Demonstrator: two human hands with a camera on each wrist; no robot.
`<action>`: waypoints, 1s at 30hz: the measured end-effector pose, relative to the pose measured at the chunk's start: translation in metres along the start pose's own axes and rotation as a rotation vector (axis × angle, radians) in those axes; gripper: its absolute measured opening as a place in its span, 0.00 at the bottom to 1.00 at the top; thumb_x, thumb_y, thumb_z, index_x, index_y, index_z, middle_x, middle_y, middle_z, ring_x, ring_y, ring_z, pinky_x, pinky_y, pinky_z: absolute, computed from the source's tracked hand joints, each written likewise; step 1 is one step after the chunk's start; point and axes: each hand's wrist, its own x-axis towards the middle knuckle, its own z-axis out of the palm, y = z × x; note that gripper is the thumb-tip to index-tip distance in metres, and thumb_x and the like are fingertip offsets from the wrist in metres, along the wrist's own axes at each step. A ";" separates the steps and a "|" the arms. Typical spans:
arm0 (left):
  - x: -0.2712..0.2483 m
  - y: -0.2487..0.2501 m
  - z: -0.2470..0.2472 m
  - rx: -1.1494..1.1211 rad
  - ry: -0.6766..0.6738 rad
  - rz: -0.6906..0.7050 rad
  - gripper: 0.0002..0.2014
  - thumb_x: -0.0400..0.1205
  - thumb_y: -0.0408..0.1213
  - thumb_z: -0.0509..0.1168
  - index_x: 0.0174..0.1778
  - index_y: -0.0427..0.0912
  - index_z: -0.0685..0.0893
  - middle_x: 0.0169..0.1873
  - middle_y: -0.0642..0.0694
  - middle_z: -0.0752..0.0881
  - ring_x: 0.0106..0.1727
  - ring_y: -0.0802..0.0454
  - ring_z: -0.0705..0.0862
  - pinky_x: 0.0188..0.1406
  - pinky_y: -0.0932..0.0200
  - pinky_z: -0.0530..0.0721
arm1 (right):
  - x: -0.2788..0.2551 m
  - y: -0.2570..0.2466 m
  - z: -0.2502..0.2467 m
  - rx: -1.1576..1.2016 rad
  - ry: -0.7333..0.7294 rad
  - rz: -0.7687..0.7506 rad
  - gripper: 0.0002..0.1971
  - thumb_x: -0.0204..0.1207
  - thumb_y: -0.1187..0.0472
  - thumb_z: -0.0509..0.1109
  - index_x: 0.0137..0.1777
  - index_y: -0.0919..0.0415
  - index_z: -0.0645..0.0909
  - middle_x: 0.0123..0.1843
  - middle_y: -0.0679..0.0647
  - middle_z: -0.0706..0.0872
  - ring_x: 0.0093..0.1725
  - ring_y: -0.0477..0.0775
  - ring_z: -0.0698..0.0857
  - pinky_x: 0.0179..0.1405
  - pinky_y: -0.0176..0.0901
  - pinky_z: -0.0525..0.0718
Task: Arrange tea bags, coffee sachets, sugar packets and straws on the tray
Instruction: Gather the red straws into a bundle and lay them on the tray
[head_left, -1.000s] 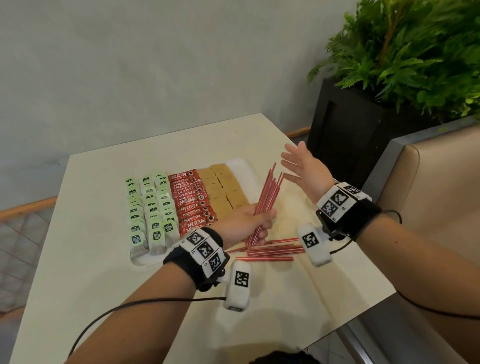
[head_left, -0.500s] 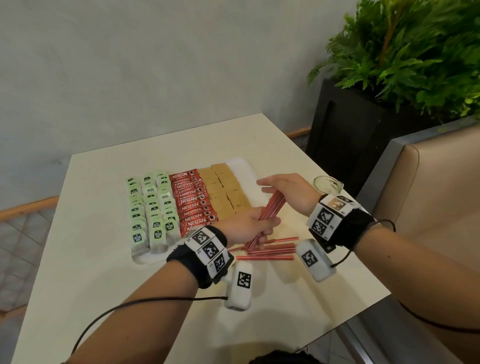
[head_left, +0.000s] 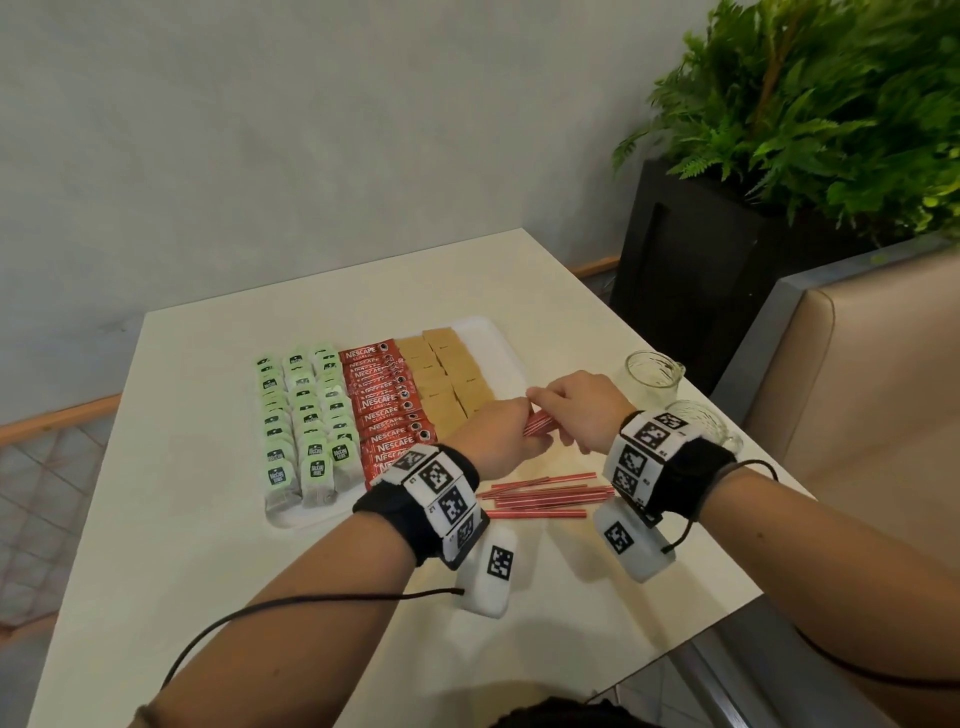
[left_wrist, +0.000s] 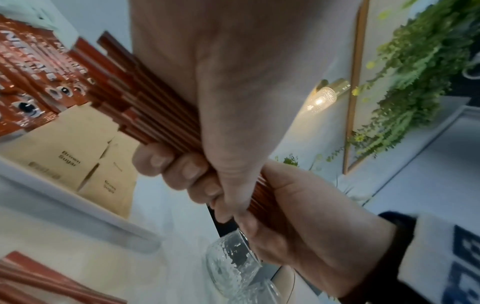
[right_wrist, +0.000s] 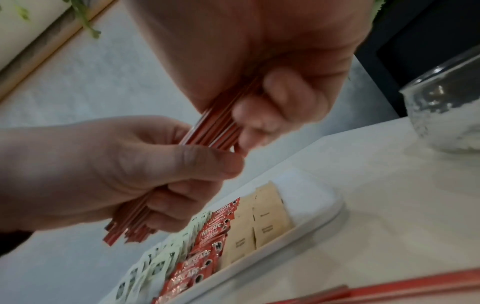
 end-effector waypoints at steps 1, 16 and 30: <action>0.001 0.001 0.001 0.025 0.018 -0.007 0.13 0.86 0.42 0.64 0.59 0.36 0.78 0.47 0.40 0.84 0.41 0.48 0.79 0.37 0.58 0.73 | 0.000 0.002 0.003 0.011 0.028 -0.013 0.24 0.83 0.49 0.60 0.26 0.57 0.78 0.23 0.53 0.80 0.22 0.50 0.77 0.31 0.44 0.77; -0.005 -0.033 0.005 -0.875 0.243 -0.321 0.12 0.90 0.35 0.56 0.65 0.34 0.77 0.44 0.41 0.86 0.38 0.49 0.87 0.43 0.52 0.91 | 0.004 0.037 -0.018 0.191 0.419 0.116 0.23 0.77 0.51 0.66 0.29 0.70 0.75 0.27 0.58 0.71 0.30 0.54 0.71 0.34 0.49 0.71; -0.008 -0.005 -0.007 -0.733 -0.052 -0.299 0.24 0.81 0.63 0.62 0.47 0.43 0.84 0.46 0.43 0.87 0.49 0.47 0.86 0.52 0.54 0.84 | 0.003 0.007 -0.015 -0.003 0.339 0.017 0.17 0.75 0.54 0.69 0.30 0.66 0.84 0.28 0.61 0.82 0.31 0.52 0.76 0.31 0.44 0.75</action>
